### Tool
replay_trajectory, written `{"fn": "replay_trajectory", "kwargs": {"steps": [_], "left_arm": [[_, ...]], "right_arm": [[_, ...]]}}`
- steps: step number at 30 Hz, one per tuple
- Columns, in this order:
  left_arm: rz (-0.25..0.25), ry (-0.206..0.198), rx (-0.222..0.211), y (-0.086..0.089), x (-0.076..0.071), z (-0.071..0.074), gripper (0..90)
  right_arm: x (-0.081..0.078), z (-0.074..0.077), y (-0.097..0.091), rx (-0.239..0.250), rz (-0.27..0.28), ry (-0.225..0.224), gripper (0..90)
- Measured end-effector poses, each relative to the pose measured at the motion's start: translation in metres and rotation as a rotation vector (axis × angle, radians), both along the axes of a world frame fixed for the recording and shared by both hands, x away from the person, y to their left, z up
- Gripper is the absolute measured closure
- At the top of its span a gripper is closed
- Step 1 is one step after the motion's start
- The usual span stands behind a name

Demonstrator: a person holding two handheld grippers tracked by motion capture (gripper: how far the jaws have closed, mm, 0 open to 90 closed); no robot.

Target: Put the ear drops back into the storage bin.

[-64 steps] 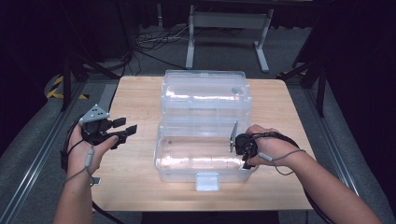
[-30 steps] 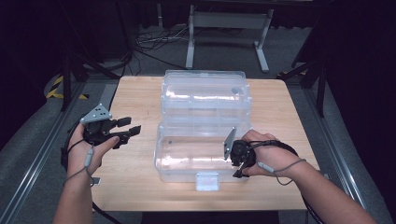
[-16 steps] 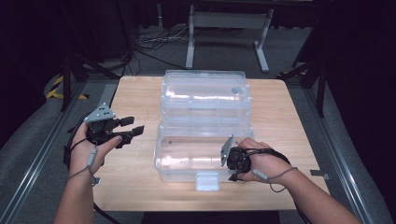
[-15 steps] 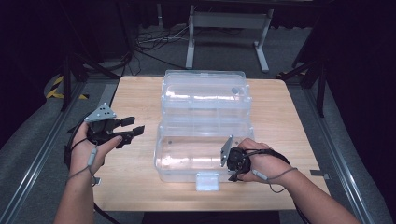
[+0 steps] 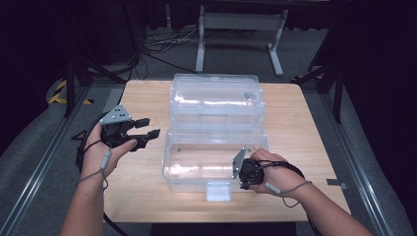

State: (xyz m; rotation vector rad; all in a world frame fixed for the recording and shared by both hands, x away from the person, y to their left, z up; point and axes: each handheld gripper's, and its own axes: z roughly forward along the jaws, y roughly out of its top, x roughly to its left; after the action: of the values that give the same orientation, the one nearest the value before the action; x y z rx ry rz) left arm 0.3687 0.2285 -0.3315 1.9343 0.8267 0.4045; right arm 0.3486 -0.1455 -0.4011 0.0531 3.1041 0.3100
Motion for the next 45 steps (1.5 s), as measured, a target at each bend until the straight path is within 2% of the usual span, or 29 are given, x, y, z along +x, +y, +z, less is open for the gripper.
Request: {"fn": "replay_trajectory", "kwargs": {"steps": [8, 11, 18, 29, 32, 34, 38, 41, 45], "left_arm": [[-0.035, -0.013, 0.004, -0.01, 0.009, 0.011, 42.9], [-0.065, -0.017, -0.007, -0.017, 0.014, 0.017, 43.0], [-0.118, -0.046, 0.009, -0.033, 0.028, 0.027, 42.9], [-0.223, -0.062, -0.022, -0.056, 0.048, 0.037, 43.2], [-0.266, -0.057, -0.054, -0.063, 0.054, 0.039, 43.4], [-0.278, -0.052, -0.068, -0.068, 0.058, 0.04, 43.7], [-0.283, -0.052, -0.055, -0.074, 0.064, 0.04, 44.8], [-0.306, -0.037, -0.066, -0.083, 0.072, 0.041, 45.0], [-0.326, -0.039, -0.052, -0.093, 0.077, 0.041, 46.2]], "right_arm": [[0.0, -0.001, -0.002, 0.017, -0.017, 0.004, 83.5], [0.0, -0.001, -0.002, 0.023, -0.033, 0.01, 83.4], [0.0, -0.001, -0.003, 0.033, -0.04, 0.011, 83.1], [0.0, -0.001, -0.004, 0.037, -0.046, 0.018, 83.0], [0.0, -0.001, -0.004, 0.04, -0.047, 0.02, 83.0], [0.001, -0.001, -0.004, 0.042, -0.044, 0.021, 82.9], [0.001, -0.001, -0.004, 0.042, -0.043, 0.023, 82.9], [0.001, -0.001, -0.005, 0.04, -0.04, 0.019, 82.9], [0.001, -0.001, -0.005, 0.045, -0.043, 0.021, 82.9]]}}
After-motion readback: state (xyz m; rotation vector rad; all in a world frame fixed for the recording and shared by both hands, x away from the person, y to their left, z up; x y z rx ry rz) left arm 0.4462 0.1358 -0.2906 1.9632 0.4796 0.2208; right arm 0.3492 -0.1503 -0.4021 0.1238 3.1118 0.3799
